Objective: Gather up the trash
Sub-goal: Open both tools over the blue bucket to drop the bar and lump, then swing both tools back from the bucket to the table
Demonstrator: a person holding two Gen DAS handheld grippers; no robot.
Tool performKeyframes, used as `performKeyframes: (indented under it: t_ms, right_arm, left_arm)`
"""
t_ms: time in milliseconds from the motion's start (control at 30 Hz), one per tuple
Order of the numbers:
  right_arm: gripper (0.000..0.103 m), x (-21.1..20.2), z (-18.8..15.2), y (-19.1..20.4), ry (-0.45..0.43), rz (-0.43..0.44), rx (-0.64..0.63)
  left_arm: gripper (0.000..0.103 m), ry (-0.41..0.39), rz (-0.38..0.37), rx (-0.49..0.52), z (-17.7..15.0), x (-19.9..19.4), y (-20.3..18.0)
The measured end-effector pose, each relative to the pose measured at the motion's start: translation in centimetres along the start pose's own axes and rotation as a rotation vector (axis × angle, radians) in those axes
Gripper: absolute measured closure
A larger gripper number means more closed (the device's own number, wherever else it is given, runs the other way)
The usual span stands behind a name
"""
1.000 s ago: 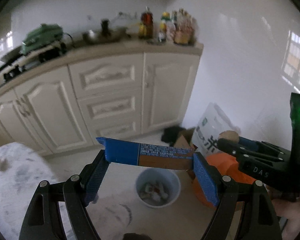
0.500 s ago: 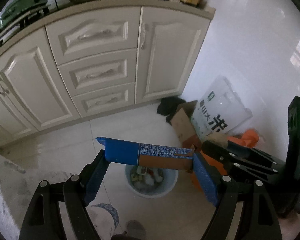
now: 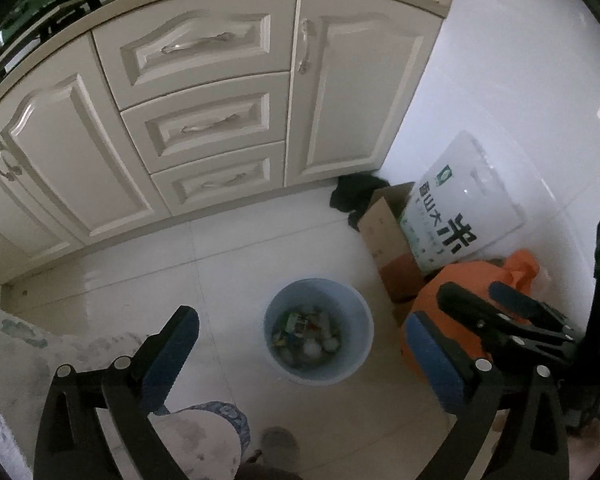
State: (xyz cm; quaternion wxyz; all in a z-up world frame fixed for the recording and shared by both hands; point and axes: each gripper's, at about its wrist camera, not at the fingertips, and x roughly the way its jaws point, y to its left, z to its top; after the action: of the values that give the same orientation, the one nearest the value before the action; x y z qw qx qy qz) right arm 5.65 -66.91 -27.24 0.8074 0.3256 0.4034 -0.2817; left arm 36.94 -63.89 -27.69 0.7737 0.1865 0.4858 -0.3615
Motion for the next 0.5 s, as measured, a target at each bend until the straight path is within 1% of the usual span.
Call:
performKeyframes:
  t_ms: [200,400,500]
  right_arm:
    - [0.0,-2.0,-0.1,0.6,-0.024,-0.001,0.002]
    - [0.0,-5.4,-0.4,2.5,-0.069,0.007,-0.018]
    - [0.0,-7.2,-0.6,3.7,-0.092,0.014,-0.033]
  left_arm:
    - [0.001,-0.056,0.01,-0.018,-2.4,-3.9,0.4]
    - [0.001,-0.154,0.008,-0.022,-5.3,-10.0,1.1]
    - [0.001,-0.209,0.01,-0.032,-7.4,-13.4,2.2]
